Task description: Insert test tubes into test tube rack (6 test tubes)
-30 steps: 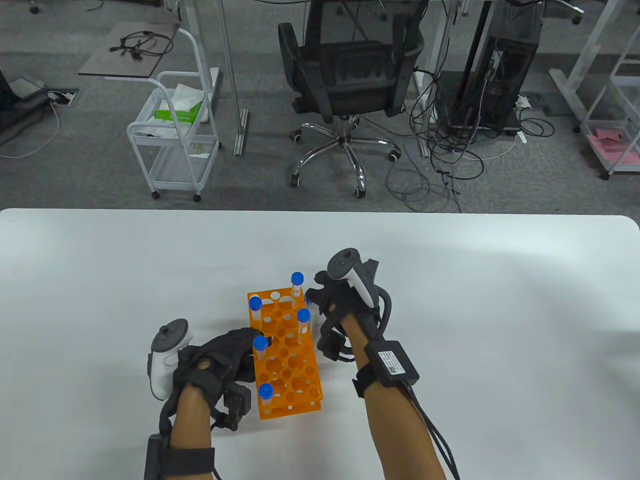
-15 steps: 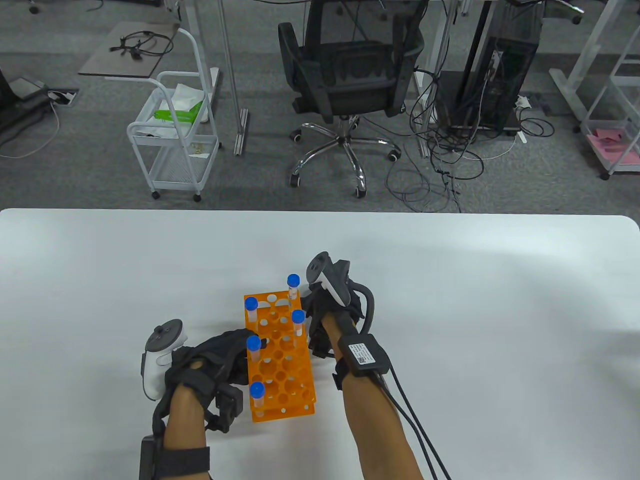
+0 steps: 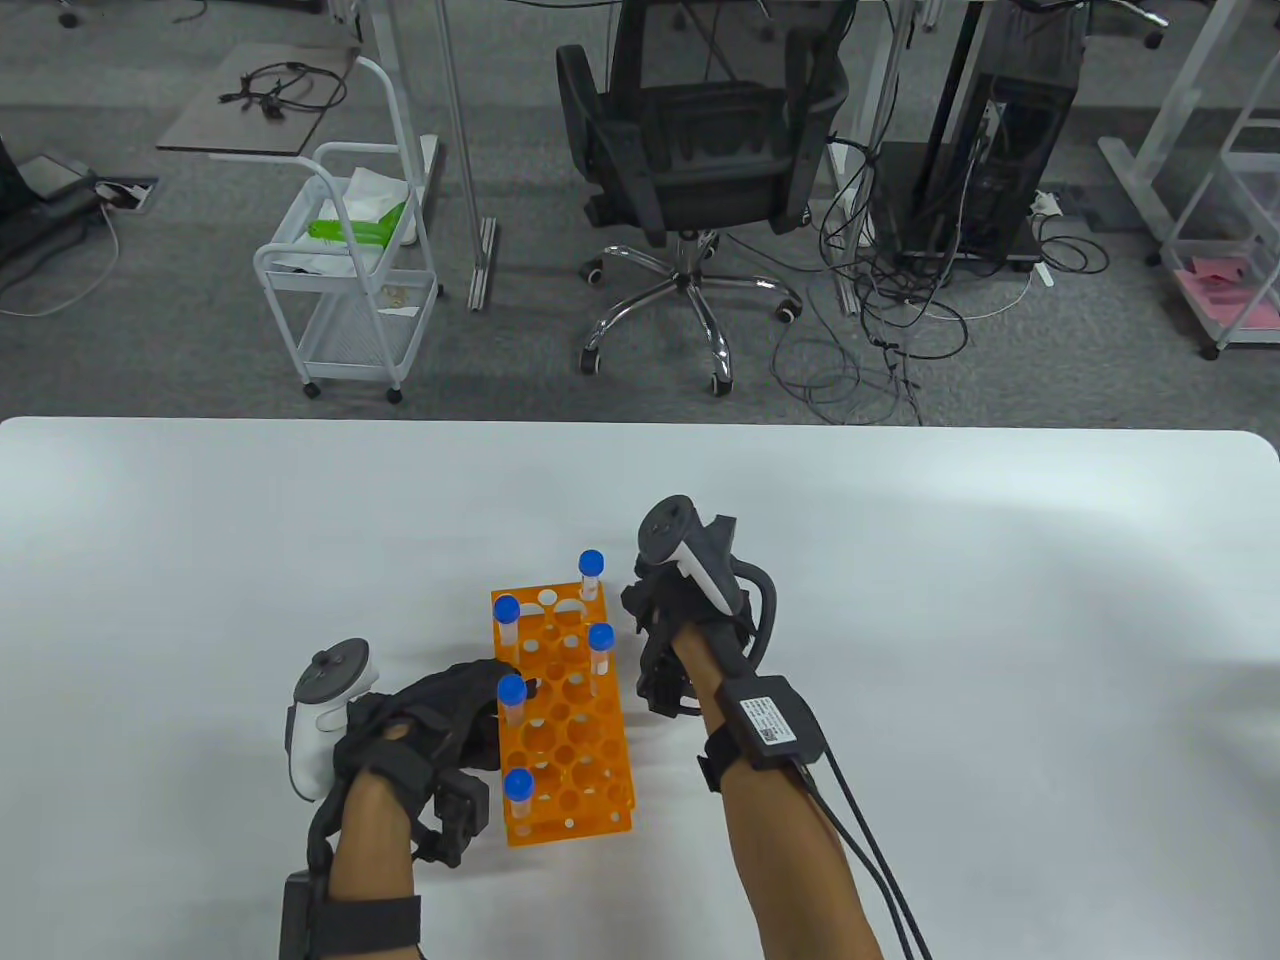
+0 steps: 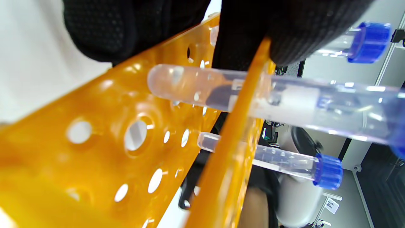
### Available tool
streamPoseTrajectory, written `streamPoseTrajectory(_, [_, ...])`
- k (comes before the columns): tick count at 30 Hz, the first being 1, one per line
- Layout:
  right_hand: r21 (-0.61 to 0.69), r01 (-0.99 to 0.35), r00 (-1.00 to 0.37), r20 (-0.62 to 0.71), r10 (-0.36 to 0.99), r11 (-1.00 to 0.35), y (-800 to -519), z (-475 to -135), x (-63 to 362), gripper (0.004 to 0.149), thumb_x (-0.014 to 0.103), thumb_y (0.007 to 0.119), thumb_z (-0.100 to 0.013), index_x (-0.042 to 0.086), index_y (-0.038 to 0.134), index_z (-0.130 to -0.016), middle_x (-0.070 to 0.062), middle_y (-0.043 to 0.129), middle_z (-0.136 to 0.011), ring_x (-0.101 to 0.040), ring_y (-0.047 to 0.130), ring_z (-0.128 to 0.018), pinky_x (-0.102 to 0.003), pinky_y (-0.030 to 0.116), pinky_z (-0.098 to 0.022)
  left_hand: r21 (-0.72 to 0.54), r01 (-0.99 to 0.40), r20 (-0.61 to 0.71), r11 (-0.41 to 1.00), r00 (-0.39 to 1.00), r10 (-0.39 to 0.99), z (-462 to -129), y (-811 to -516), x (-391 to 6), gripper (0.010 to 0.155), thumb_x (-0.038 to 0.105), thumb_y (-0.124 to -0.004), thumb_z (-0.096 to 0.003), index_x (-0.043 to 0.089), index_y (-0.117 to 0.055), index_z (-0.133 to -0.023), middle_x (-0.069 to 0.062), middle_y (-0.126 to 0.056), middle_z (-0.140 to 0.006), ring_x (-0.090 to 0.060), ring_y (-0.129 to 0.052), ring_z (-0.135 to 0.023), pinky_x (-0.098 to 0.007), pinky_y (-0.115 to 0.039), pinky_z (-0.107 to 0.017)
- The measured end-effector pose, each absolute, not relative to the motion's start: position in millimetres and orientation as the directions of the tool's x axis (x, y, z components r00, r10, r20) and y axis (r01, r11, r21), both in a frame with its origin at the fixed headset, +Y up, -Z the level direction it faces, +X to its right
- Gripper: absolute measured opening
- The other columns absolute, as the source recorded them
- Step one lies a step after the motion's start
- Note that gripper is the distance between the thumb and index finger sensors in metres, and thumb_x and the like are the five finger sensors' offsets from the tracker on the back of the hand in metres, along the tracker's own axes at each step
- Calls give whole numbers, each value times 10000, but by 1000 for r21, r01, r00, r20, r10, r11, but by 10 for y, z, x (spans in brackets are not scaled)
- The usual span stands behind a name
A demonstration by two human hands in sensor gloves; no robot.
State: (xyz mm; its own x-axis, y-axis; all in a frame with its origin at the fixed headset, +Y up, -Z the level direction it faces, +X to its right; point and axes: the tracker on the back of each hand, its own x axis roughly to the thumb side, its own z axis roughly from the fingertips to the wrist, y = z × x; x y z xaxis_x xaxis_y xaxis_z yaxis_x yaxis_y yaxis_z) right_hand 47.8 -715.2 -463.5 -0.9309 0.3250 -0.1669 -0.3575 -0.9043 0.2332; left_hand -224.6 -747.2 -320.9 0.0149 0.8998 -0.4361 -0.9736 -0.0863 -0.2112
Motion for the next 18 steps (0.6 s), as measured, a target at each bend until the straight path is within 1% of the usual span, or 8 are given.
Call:
streamPoseTrajectory(5, [196,-409,-912,-125,391,-891,-6914,-4372,755,579,482,891,-405,329,721,-936,55,886,-867,-202,966,-661,-415,840,-484,-214,-974,-436,-75,26,900,-3206,-7472,-2203,425,503,-782,-469,254,-948,-771,-213,-781,-999,-368,-920,-710,-445,-820,-447])
streamPoseTrajectory(10, [139,-515,-857,-107,504,-846,-6683,-4031,1050,576,465,898,-405,331,718,-937,49,871,-886,-214,953,-686,-423,830,-499,-217,-973,-433,-73,29,901,-3203,-7470,-2130,427,498,-783,-469,266,-929,-797,-215,-781,-999,-369,-921,-711,-447,-822,-448])
streamPoseTrajectory(14, [97,-605,-796,-103,597,-790,-6588,-3722,1225,581,453,901,-408,333,705,-942,45,855,-905,-220,942,-706,-426,824,-508,-215,-973,-429,-79,21,903,-3210,-7490,-2038,429,498,-780,-469,272,-920,-805,-211,-781,-1000,-368,-920,-712,-446,-821,-448])
streamPoseTrajectory(16, [54,-625,-780,-95,619,-779,-6557,-3561,1309,581,445,905,-407,332,703,-941,40,849,-913,-223,940,-710,-426,824,-508,-230,-968,-436,-99,12,900,-3218,-7512,-1982,430,498,-778,-471,274,-913,-813,-212,-777,-1002,-369,-918,-714,-447,-821,-450])
streamPoseTrajectory(18, [40,-632,-773,-89,628,-774,-6546,-3468,1363,582,443,903,-411,335,694,-943,40,837,-926,-221,932,-723,-427,822,-513,-226,-970,-438,-94,15,899,-3222,-7520,-1944,432,497,-779,-468,273,-913,-812,-214,-780,-998,-370,-920,-711,-448,-821,-447])
